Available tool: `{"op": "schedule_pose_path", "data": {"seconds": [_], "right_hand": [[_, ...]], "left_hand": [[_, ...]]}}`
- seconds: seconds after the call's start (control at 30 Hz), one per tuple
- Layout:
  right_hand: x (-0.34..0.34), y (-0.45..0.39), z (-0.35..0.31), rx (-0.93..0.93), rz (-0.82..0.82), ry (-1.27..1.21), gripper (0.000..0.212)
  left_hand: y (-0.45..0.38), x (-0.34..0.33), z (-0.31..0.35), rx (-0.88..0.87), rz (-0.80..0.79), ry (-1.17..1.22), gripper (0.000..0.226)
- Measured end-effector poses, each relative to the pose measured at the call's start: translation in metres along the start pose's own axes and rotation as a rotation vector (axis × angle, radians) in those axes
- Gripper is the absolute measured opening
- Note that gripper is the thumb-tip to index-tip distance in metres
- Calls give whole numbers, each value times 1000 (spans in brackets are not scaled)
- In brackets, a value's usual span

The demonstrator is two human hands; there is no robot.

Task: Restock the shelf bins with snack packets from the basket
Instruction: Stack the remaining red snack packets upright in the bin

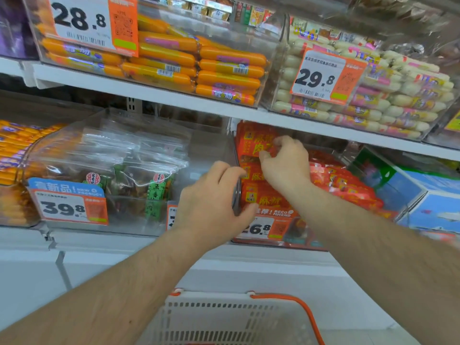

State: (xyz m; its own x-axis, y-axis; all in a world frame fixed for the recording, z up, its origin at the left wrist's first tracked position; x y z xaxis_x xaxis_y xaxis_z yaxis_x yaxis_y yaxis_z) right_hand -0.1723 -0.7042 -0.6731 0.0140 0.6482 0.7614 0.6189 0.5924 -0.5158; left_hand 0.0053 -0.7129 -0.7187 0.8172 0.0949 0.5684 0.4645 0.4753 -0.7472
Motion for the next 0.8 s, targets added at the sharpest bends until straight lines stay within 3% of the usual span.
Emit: {"op": "schedule_pose_path", "data": {"seconds": [0.03, 0.1, 0.17, 0.2, 0.23, 0.3, 0.37, 0.43, 0.53, 0.6, 0.8], "right_hand": [[7, 17, -5, 135, 107, -59, 34], [19, 57, -15, 362, 286, -199, 24], [12, 98, -19, 516, 295, -353, 16], [2, 119, -20, 552, 244, -415, 13], [-12, 141, -19, 563, 170, -457, 10], [-48, 178, -11, 498, 4, -500, 11], [-91, 209, 3, 360, -226, -479, 12], [-135, 238, 19, 238, -496, -367, 9], [-191, 294, 41, -31, -921, -233, 13], [-215, 336, 47, -163, -1093, -193, 17], [-261, 434, 47, -209, -1463, -44, 13]], "left_hand": [[6, 2, 3, -84, 34, 45, 44], [25, -2, 6, -132, -99, 164, 28], [50, -9, 1, -43, -403, 195, 15], [65, -14, -6, 21, -574, 163, 25], [82, -19, -16, 84, -720, 112, 33], [116, -28, -41, 196, -932, 8, 26], [144, -33, -65, 275, -1090, -70, 7], [165, -34, -83, 313, -1189, -137, 18], [186, -33, -97, 318, -1204, -178, 25], [202, -35, -104, 311, -1223, -198, 25], [224, -31, -115, 222, -1214, -268, 28]]}}
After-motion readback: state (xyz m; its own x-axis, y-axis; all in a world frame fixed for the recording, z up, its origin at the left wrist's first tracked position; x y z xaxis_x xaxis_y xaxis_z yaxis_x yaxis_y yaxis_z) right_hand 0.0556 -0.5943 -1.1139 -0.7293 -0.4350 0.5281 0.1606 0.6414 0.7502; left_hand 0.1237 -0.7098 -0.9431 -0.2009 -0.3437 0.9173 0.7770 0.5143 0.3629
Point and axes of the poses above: each hand's wrist, its own y-axis away from the middle knuckle, its own x-axis out of the back of the hand, z = x × y, the point moved 3 cm from there along -y, towards the middle knuckle, and after that the axes turned 6 degrees about y, right-handed, at the moved point
